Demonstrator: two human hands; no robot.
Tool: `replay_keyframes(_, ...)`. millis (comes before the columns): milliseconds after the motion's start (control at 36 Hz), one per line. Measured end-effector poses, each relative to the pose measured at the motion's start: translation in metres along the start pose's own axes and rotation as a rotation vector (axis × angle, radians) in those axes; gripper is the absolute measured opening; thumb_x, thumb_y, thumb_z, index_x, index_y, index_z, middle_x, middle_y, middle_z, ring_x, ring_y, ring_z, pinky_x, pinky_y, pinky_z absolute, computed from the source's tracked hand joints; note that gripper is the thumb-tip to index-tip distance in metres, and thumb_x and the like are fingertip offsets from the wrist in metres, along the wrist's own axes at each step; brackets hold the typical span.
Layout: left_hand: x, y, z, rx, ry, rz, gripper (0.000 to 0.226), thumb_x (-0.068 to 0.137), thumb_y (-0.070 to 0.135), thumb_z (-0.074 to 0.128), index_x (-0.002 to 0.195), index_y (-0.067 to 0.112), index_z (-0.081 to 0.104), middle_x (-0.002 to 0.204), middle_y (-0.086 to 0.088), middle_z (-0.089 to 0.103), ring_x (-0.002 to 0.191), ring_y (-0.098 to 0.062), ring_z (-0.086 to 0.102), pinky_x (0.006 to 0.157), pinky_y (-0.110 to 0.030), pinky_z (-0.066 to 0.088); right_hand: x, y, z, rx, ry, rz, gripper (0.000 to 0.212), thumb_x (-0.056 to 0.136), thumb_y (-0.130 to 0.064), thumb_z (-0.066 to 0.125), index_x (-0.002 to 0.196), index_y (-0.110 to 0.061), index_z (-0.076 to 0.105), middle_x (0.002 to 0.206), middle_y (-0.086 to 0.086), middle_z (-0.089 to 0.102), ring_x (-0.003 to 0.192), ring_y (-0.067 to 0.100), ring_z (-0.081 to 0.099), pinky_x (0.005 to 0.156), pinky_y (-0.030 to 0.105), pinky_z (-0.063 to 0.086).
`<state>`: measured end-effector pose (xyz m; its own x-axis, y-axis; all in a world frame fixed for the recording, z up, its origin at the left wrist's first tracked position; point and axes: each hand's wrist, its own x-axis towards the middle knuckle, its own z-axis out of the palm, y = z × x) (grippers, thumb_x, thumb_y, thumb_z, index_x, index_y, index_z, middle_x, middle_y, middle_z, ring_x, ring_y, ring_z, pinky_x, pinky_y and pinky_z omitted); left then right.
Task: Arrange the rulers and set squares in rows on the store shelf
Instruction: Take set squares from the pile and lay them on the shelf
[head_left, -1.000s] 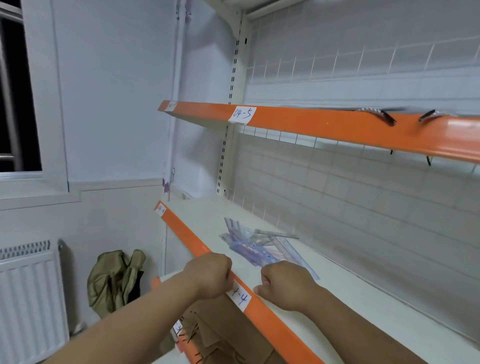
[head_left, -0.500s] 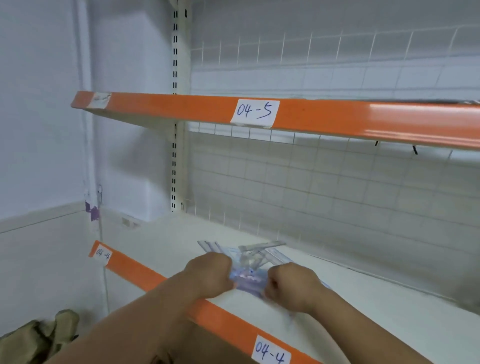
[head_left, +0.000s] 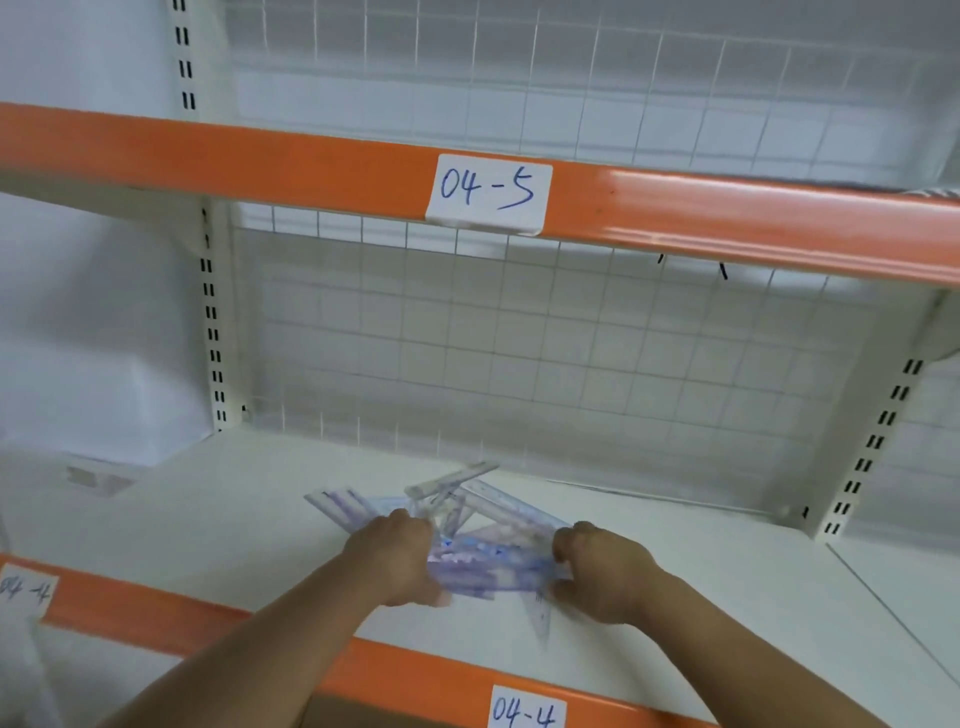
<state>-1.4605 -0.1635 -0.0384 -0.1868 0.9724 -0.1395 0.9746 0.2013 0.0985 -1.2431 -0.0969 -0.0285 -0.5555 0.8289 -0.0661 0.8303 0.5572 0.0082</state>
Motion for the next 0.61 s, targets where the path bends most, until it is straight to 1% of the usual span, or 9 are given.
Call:
replay_keyframes(56, 0.003, 0.002, 0.002, 0.006, -0.031, -0.026, 0.067, 0.075, 0.058, 0.07, 0.124, 0.018, 0.05, 0.125, -0.004, 0.046, 0.113, -0.024, 0.055, 0.084, -0.031, 0.045, 0.0, 0.004, 0.002, 0.001, -0.034, 0.021, 0.045, 0.091, -0.043, 0.053, 0.127, -0.017, 0.049, 0.124, 0.006, 0.049, 0.113, 0.025, 0.055, 0.09, 0.031, 0.044)
replay_keyframes(139, 0.005, 0.003, 0.002, -0.01, -0.017, -0.032, 0.063, 0.076, 0.056, 0.07, 0.123, 0.018, 0.051, 0.124, -0.004, 0.045, 0.111, -0.023, 0.056, 0.083, -0.031, 0.045, 0.002, 0.009, 0.006, -0.004, -0.063, 0.032, 0.042, 0.094, -0.042, 0.047, 0.127, -0.017, 0.049, 0.123, 0.007, 0.048, 0.111, 0.026, 0.055, 0.09, 0.034, 0.045)
replay_keyframes(194, 0.008, 0.002, 0.003, -0.018, -0.02, -0.024, 0.061, 0.078, 0.053, 0.07, 0.123, 0.017, 0.05, 0.123, -0.004, 0.048, 0.11, -0.023, 0.057, 0.084, -0.031, 0.045, 0.003, 0.011, 0.009, 0.001, -0.061, 0.033, 0.038, 0.095, -0.039, 0.043, 0.125, -0.018, 0.051, 0.122, 0.007, 0.05, 0.11, 0.026, 0.056, 0.089, 0.033, 0.045)
replay_keyframes(250, 0.01, 0.001, 0.003, -0.033, -0.034, -0.013, 0.056, 0.079, 0.05, 0.07, 0.12, 0.016, 0.05, 0.122, -0.003, 0.053, 0.107, -0.022, 0.058, 0.08, -0.029, 0.044, 0.005, 0.012, 0.011, 0.0, -0.049, 0.024, 0.035, 0.096, -0.038, 0.042, 0.122, -0.019, 0.053, 0.12, 0.007, 0.053, 0.107, 0.025, 0.057, 0.087, 0.032, 0.046)
replay_keyframes(389, 0.014, 0.001, 0.002, -0.032, -0.045, 0.005, 0.049, 0.08, 0.046, 0.07, 0.115, 0.016, 0.052, 0.117, -0.003, 0.06, 0.103, -0.022, 0.06, 0.072, -0.025, 0.04, 0.007, 0.015, 0.014, -0.003, -0.018, 0.002, 0.037, 0.097, -0.041, 0.042, 0.123, -0.019, 0.055, 0.12, 0.005, 0.057, 0.107, 0.023, 0.057, 0.085, 0.029, 0.046)
replay_keyframes(500, 0.016, -0.002, 0.002, -0.011, 0.027, 0.042, 0.037, 0.08, 0.045, 0.069, 0.106, 0.021, 0.055, 0.113, 0.002, 0.062, 0.101, -0.018, 0.059, 0.07, -0.023, 0.037, 0.009, 0.018, 0.015, 0.002, 0.011, -0.001, 0.035, 0.096, -0.04, 0.043, 0.118, -0.016, 0.058, 0.118, 0.006, 0.055, 0.104, 0.023, 0.058, 0.076, 0.027, 0.041)
replay_keyframes(556, 0.016, -0.004, 0.001, -0.001, 0.078, 0.049, 0.035, 0.081, 0.043, 0.066, 0.108, 0.022, 0.06, 0.112, 0.003, 0.064, 0.103, -0.017, 0.06, 0.07, -0.023, 0.039, 0.009, 0.018, 0.015, 0.001, 0.019, 0.0, 0.035, 0.096, -0.039, 0.045, 0.116, -0.014, 0.058, 0.117, 0.007, 0.053, 0.1, 0.024, 0.057, 0.072, 0.025, 0.038)
replay_keyframes(611, 0.017, -0.004, 0.0, 0.022, 0.088, 0.05, 0.032, 0.084, 0.042, 0.062, 0.11, 0.023, 0.061, 0.113, 0.003, 0.063, 0.105, -0.017, 0.059, 0.077, -0.025, 0.044, 0.009, 0.018, 0.015, 0.011, 0.02, -0.002, 0.033, 0.096, -0.039, 0.045, 0.114, -0.014, 0.058, 0.114, 0.008, 0.052, 0.087, 0.021, 0.052, 0.071, 0.026, 0.038)
